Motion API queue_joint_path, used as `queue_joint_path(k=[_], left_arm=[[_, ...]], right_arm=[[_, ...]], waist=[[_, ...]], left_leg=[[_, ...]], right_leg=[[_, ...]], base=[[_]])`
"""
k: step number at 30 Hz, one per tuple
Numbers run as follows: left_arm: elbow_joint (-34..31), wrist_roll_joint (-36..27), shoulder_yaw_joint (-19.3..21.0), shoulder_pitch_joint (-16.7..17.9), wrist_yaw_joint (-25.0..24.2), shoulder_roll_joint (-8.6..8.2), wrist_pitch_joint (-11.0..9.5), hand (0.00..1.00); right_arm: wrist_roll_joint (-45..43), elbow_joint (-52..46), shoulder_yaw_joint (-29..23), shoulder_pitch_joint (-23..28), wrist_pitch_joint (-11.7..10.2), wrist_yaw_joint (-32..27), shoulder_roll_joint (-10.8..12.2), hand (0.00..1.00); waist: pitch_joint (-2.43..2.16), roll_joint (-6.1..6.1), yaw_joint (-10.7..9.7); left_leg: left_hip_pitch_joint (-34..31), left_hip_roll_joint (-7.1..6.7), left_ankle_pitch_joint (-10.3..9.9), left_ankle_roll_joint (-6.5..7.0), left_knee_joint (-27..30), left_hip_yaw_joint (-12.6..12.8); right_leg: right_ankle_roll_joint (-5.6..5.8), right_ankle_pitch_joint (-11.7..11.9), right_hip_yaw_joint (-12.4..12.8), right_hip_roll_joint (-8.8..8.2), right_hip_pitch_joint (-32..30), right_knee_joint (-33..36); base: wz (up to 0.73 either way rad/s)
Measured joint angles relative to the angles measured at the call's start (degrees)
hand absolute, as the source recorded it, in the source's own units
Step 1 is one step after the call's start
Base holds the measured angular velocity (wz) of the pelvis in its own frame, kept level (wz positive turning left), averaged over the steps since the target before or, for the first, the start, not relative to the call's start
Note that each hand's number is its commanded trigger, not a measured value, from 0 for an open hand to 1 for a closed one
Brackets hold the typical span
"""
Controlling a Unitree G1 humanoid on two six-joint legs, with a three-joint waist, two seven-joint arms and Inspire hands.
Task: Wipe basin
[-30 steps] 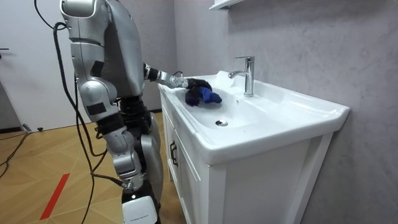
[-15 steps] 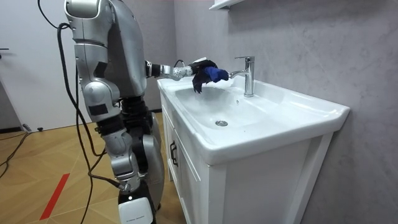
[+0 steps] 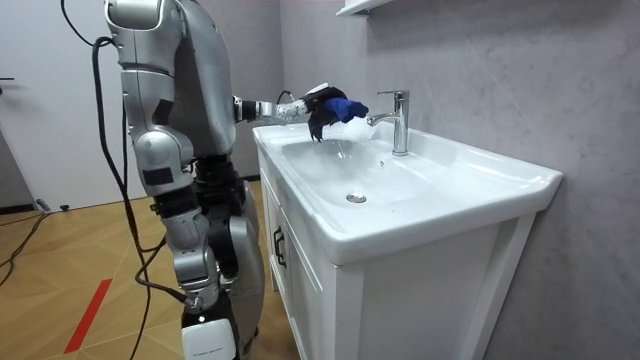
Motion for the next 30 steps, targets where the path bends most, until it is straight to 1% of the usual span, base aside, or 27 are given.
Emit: queue_joint_path(k=[2, 5, 6, 8, 9, 10, 12, 13, 15, 17, 19, 24, 26, 30], left_arm=[[0.0, 0.0, 0.02, 0.0, 0.0, 0.3, 0.02, 1.0], [-0.01, -0.08, 0.69, 0.0, -0.05, 1.83, 0.04, 1.0], [0.0, -0.32, 1.73, 0.0, -0.05, 2.17, 0.04, 1.0], [0.0, -0.59, 3.41, 0.0, -0.05, 2.47, 0.15, 1.0], [0.0, -0.59, 4.16, 0.0, -0.05, 2.86, 0.14, 1.0], [0.0, -0.58, 4.84, 0.01, -0.05, 3.23, 0.15, 1.0], [0.0, -0.56, 5.1, 0.23, -0.04, 4.08, 0.15, 1.0], [0.0, -0.56, 5.56, 0.66, -0.01, 4.12, 0.14, 1.0], [0.0, -0.57, 6.1, 1.57, -0.01, 4.12, 0.14, 1.0], [0.0, -0.57, 6.19, 2.06, -0.01, 4.12, 0.14, 1.0], [0.01, -0.56, 6.64, 2.44, -0.01, 4.12, 0.11, 1.0], [0.01, -0.57, 7.17, 3.57, 0.03, 4.39, 0.11, 1.0], [0.01, -0.6, 7.17, 4.38, 0.02, 4.39, 0.11, 1.0], [0.02, -0.67, 7.16, 5.64, -0.09, 4.38, 0.12, 1.0]], right_arm=[[-0.2, -0.04, 0.0, -0.05, 0.0, 0.02, -0.06, 0.0], [0.07, -0.22, -0.02, -0.15, 0.05, 0.18, -0.34, 0.0], [0.14, -0.22, -0.02, -0.13, 0.07, 0.19, -0.55, 0.0], [0.25, -0.17, -0.01, -0.04, 0.09, 0.22, -0.93, 0.0], [0.28, 0.01, -0.01, -0.03, 0.06, 0.22, -1.14, 0.0], [0.26, 0.32, -0.01, 0.01, 0.04, 0.21, -1.34, 0.0], [0.27, 0.45, 0.01, 0.56, 0.0, 0.13, -1.54, 0.0], [0.27, 0.49, 0.01, 0.77, 0.03, 0.08, -1.71, 0.0], [0.28, 0.55, 0.03, 0.89, 0.0, 0.03, -1.75, 0.0], [0.29, 0.74, 0.05, 0.91, -0.09, 0.02, -1.73, 0.0], [0.48, 0.89, 0.03, 0.91, -0.12, -0.04, -1.73, 0.0], [2.43, 0.59, 0.03, 0.85, -0.5, -0.16, -1.75, 0.0], [2.52, 0.6, 0.04, 0.86, -0.52, -0.16, -1.75, 0.0], [2.67, 0.5, 0.09, 1.01, -0.48, -0.14, -1.74, 0.0]], waist=[[-0.08, 0.12, 0.1], [-0.37, 0.72, 0.31], [-0.44, 1.1, 0.39], [-0.38, 1.67, 0.41], [-0.33, 2.07, 0.81], [-0.19, 2.24, 1.23], [-0.13, 2.34, 1.58], [-0.27, 2.58, 1.83], [-0.39, 2.79, 2.24], [-0.35, 2.68, 2.48], [-0.18, 2.32, 3.16], [-0.02, 1.98, 3.55], [-0.05, 1.91, 3.43], [0.04, 1.61, 3.05]], left_leg=[[-0.02, -0.01, 0.0, 0.0, 0.0, -0.02], [-0.03, -0.01, 0.0, 0.0, 0.01, -0.41], [0.0, -0.03, 0.0, 0.0, 0.08, -0.61], [0.13, -0.14, 0.0, 0.0, 0.12, -1.1], [0.2, -0.17, 0.0, 0.0, 0.12, -1.22], [0.23, -0.18, 0.0, 0.0, 0.12, -1.27], [0.17, -0.31, 0.0, 0.0, 0.12, -1.62], [0.08, -0.42, 0.01, 0.01, 0.14, -1.86], [0.01, -0.59, 0.02, 0.03, 0.2, -2.26], [-0.08, -0.76, 0.03, 0.04, 0.21, -2.75], [-0.13, -0.84, 0.03, 0.04, 0.21, -2.87], [-0.26, -0.85, 0.03, 0.04, 0.2, -2.9], [-0.31, -0.85, 0.03, 0.04, 0.21, -2.91], [-0.64, -0.85, 0.03, 0.04, 0.21, -3.04]], right_leg=[[0.0, 0.0, -0.04, -0.01, 0.07, -0.01], [0.0, 0.0, -0.09, 0.01, 0.11, -0.08], [0.0, 0.0, -0.1, 0.0, 0.14, -0.1], [0.03, -0.03, -0.36, -0.09, 0.13, -0.1], [0.07, -0.08, -0.41, -0.1, 0.24, -0.08], [0.09, -0.09, -0.43, -0.1, 0.3, -0.1], [0.14, -0.16, -0.84, -0.22, 0.47, -0.1], [0.19, -0.19, -1.08, -0.36, 0.47, -0.08], [0.28, -0.25, -1.29, -0.54, 0.47, -0.02], [0.37, -0.3, -1.57, -0.71, 0.5, 0.0], [0.41, -0.33, -1.63, -0.79, 0.5, -0.04], [0.42, -0.33, -1.96, -0.82, 0.53, -0.08], [0.41, -0.34, -2.02, -0.82, 0.53, -0.14], [0.41, -0.35, -2.35, -0.83, 0.5, -0.25]], base=[[0.0], [0.0], [0.05], [0.09], [0.06], [0.06], [0.12], [0.13], [0.07], [0.07], [0.0], [0.0], [0.0], [0.04]])
